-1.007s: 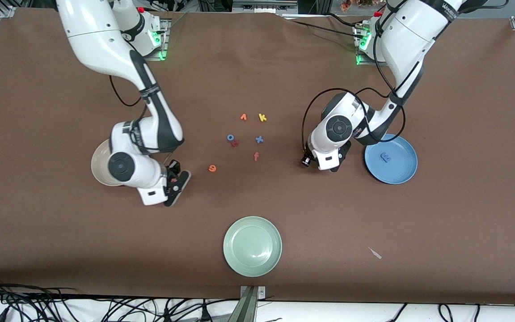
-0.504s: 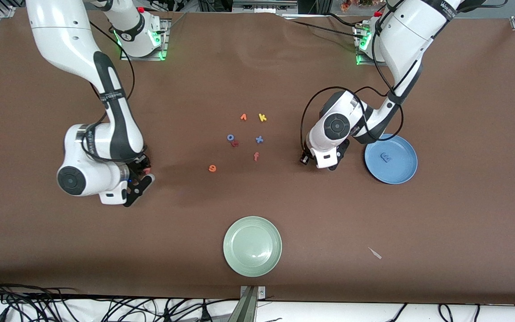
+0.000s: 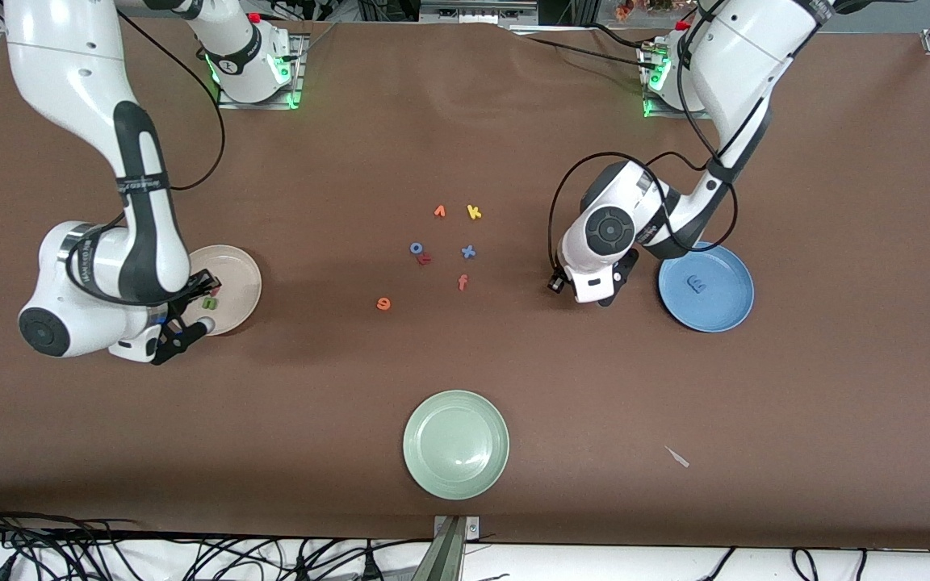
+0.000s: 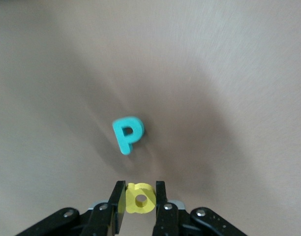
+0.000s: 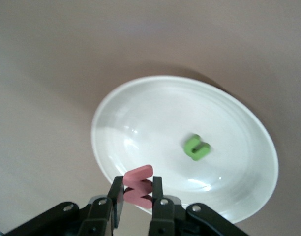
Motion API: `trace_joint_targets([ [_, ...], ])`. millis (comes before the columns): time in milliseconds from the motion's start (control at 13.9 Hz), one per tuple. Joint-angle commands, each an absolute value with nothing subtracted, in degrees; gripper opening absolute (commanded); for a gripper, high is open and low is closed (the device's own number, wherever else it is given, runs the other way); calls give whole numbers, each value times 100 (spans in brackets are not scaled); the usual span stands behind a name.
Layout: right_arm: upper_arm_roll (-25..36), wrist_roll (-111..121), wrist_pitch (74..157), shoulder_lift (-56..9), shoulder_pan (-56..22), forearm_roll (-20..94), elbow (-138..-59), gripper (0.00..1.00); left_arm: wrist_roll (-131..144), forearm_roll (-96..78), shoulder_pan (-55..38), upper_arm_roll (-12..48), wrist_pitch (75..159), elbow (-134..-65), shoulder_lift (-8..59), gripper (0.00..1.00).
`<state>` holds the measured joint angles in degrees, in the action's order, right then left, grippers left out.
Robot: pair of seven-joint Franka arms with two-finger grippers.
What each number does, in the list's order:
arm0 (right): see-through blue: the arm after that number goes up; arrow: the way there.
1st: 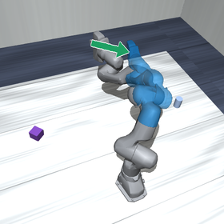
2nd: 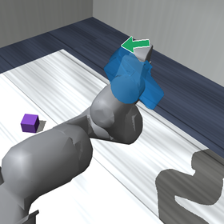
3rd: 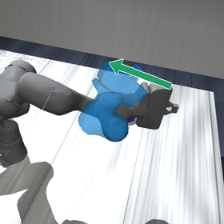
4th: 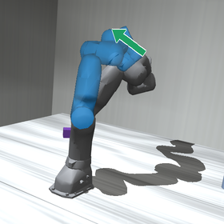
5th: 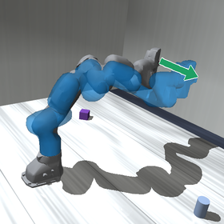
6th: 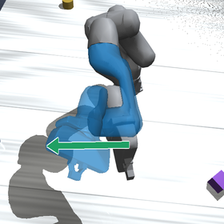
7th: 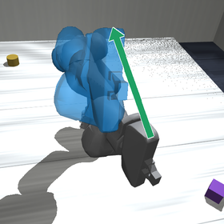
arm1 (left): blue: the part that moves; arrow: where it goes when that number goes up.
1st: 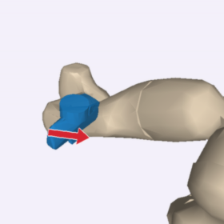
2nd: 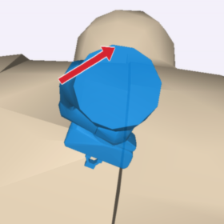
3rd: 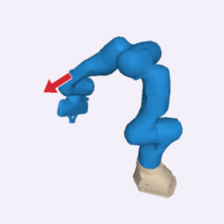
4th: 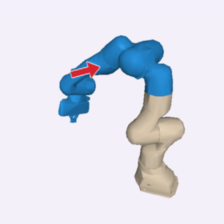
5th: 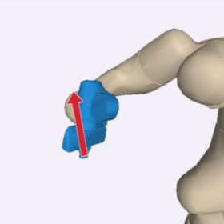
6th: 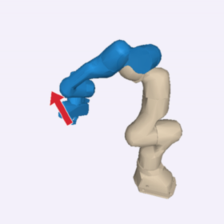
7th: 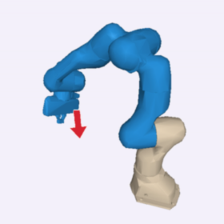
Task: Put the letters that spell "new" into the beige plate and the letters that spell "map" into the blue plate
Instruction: 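Drop the w on the beige plate while the left gripper drops the d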
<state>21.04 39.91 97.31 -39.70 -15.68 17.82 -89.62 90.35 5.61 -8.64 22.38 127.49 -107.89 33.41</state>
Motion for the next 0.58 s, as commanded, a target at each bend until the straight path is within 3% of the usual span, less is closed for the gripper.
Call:
trace_joint_targets([
  [0,2083,3518,9650,-4017,-1494,1986,-8930,68,8073,738,-476,2232,11693,-10338,3129,0],
  [72,2074,3229,9633,-3999,-1546,1986,-8930,100,7633,738,-301,2232,11437,-10249,3112,0],
  [504,2013,1559,9650,-3815,-2160,1995,-8903,100,6057,738,737,2224,11329,-10336,3023,0],
])
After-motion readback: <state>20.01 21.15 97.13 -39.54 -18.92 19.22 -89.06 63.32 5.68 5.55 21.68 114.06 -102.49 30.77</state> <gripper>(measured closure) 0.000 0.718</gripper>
